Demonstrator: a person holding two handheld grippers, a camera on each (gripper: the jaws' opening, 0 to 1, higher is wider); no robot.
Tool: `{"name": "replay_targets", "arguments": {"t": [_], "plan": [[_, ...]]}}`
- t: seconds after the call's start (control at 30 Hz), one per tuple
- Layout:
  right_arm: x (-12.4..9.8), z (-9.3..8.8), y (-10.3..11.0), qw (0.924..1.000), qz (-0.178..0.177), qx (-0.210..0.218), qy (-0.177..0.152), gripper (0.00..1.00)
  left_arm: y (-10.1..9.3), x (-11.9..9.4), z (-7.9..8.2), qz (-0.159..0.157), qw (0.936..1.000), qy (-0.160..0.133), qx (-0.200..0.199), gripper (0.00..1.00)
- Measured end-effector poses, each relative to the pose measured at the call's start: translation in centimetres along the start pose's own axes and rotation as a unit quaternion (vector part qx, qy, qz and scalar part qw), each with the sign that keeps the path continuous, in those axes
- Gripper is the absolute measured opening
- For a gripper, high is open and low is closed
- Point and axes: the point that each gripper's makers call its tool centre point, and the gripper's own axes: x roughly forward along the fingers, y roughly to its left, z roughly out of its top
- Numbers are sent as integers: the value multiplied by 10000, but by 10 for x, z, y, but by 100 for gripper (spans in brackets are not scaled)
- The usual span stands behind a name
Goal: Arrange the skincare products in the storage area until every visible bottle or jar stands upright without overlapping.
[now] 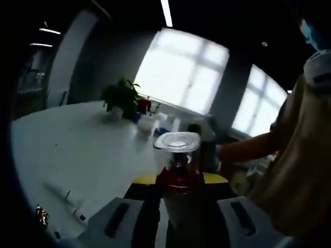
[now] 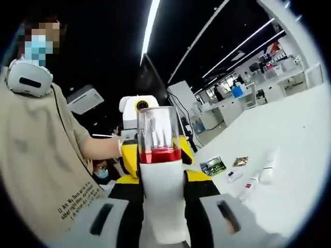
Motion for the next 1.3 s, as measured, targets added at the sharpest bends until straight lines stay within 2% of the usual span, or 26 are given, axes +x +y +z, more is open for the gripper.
{"name": "replay_targets", "arguments": {"t": [0.13, 0.5, 0.73, 0.9, 1.0, 1.17, 1.3], "plan": [[-3, -11, -2, 9987, -89, -330, 390, 30, 0, 4, -8, 39, 9997, 194, 147, 25], [1, -41, -15, 9915, -256, -801, 996, 31, 7, 12, -33, 303, 9972, 609, 324, 25], [6, -66, -36, 9848, -395, -1036, 1336, 31, 27, 16, -56, 707, 9934, 837, 324, 25], [11, -85, -50, 9815, -565, -1172, 1406, 31, 39, 17, -73, 808, 9913, 982, 324, 25], [12, -98, -57, 9776, -634, -1390, 1450, 31, 45, 20, -86, 824, 9890, 1157, 405, 25], [9, -111, -67, 9775, -615, -1450, 1407, 31, 53, 27, -102, 829, 9868, 1290, 519, 25], [7, -122, -73, 9726, -640, -1570, 1592, 31, 57, 31, -113, 823, 9841, 1443, 632, 25]]}}
